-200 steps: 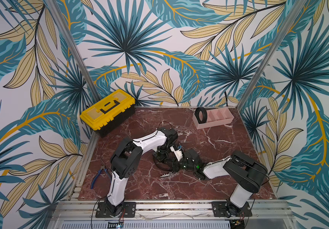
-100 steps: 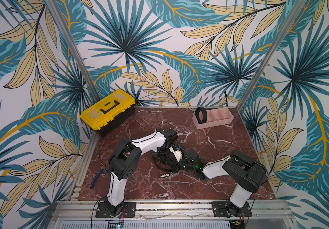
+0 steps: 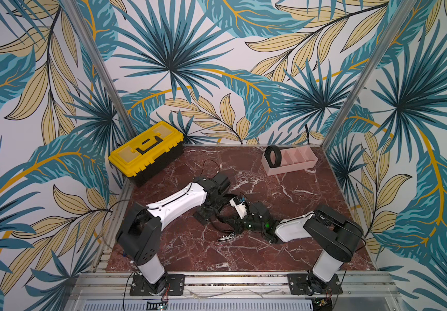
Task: Place the belts into the storage roll
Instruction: Roll the belt at the center of the board.
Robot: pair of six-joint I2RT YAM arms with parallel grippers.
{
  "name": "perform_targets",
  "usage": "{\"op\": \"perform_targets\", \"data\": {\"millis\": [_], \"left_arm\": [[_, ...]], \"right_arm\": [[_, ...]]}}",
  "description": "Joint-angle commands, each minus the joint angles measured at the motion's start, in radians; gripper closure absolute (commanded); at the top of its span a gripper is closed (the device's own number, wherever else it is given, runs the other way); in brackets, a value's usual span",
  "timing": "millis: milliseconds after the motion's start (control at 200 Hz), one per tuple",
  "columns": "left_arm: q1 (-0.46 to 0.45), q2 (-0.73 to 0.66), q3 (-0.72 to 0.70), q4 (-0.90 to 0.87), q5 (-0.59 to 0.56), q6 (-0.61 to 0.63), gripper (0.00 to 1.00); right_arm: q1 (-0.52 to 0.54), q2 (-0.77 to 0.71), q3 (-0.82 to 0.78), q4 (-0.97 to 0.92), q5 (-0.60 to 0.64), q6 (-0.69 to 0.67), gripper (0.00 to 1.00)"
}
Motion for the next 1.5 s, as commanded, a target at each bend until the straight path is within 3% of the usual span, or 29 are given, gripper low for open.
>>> {"op": "perform_targets", "data": {"millis": [0,155,300,396,636,806,1151,1237,1377,1492], "left_arm": [[-0.020,-0.164,-0.113,-0.012,-0.025,-0.071,0.01],[-0.124,-0.335,-0.292,0.032,-0.016,-0.267,0.00],[-0.236,-0.399,-0.481,0.274,0.015,-0.459,0.01],[-0.283,-0.365,-0.538,0.406,0.010,-0.540,0.01],[-0.288,-0.273,-0.562,0.563,-0.057,-0.609,0.00],[-0.291,-0.157,-0.559,0.697,0.016,-0.618,0.04],[-0.307,-0.114,-0.511,0.691,0.018,-0.617,0.16],[-0.313,-0.201,-0.494,0.578,-0.040,-0.580,0.15],[-0.312,-0.393,-0.460,0.430,-0.210,-0.466,0.06],[-0.313,-0.526,-0.509,0.342,-0.225,-0.505,0.01]], "right_arm": [[-0.001,-0.023,0.014,-0.102,-0.009,-0.026,1.00],[-0.002,-0.033,0.020,-0.149,-0.003,-0.041,1.00],[-0.002,-0.041,0.030,-0.187,-0.011,-0.050,1.00],[-0.002,-0.045,0.034,-0.207,-0.012,-0.059,1.00],[-0.002,-0.081,0.025,-0.258,-0.005,-0.074,1.00],[-0.002,-0.109,0.008,-0.277,0.010,-0.080,1.00],[-0.004,-0.073,0.015,-0.257,0.017,-0.079,1.00],[-0.004,-0.059,0.017,-0.248,0.016,-0.080,1.00],[-0.007,-0.037,0.018,-0.233,0.009,-0.075,1.00],[-0.007,-0.016,0.015,-0.207,0.003,-0.060,1.00]]}}
